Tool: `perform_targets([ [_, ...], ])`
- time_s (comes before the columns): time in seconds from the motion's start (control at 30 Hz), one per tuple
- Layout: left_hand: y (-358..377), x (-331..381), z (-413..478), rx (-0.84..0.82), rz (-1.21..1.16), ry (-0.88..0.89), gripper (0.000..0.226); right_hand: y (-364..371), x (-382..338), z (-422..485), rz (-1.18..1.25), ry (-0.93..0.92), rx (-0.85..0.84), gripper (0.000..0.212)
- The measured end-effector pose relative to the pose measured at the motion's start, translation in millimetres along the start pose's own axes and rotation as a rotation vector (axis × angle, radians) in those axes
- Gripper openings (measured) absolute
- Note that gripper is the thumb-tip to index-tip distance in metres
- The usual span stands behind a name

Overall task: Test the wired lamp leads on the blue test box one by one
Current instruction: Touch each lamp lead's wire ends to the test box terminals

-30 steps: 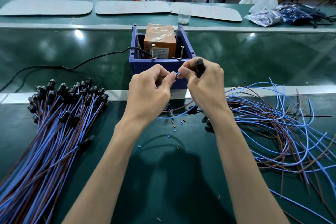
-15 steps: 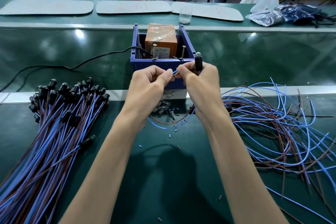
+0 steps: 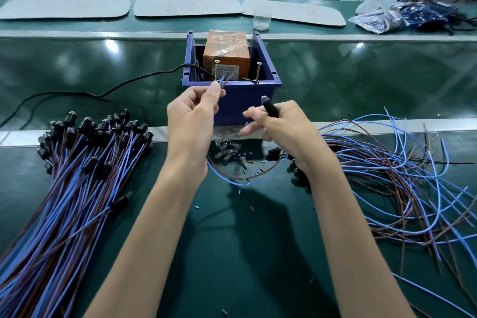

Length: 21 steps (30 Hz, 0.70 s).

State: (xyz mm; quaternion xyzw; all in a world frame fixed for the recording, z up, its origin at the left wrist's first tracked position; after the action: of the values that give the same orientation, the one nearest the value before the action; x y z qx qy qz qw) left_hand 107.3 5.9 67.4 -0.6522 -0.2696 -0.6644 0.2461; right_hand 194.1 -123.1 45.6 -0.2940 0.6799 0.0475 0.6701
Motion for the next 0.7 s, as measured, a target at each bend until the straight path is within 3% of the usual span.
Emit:
perform_targets([
  [0.13, -2.1, -2.7, 2.8, 0.003, 0.006, -0.006, 0.019, -1.9, -3.1, -3.1, -0.032, -0.038, -0.021, 0.028],
  [0.37, -0.8, -7.1, 6.3, -0.028, -0.096, -0.040, 0.022, -16.8, -7.7, -5.2, 0.058, -0.040, 0.172, 0.019],
  [0.5, 1.2, -7.5, 9.5, -0.040, -0.183, -0.045, 0.025, -12.9, -18.6, -9.7, 0.383, -0.046, 0.068, 0.045],
  [0.57, -0.3, -6.7, 10.5, -0.041, -0.242, -0.041, 0.023, -12.3, -19.0, -11.0, 0.416, -0.008, 0.032, 0.059],
  [0.7, -2.7, -3.3, 8.0, -0.049, -0.232, 0.018, 0.021, -16.2, -17.9, -11.3, 0.333, -0.073, 0.123, 0.037],
])
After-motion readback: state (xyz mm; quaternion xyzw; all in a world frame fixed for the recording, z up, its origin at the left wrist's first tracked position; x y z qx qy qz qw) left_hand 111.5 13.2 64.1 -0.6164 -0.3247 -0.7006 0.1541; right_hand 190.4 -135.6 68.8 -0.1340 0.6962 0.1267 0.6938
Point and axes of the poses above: each hand's wrist, its own z-axis towards the middle knuckle, its own y-axis out of the palm, x = y × z, the point moved 6 cm from there along z, towards the middle knuckle, and after that the axes turned 5 degrees about z, right-handed, at the moved point
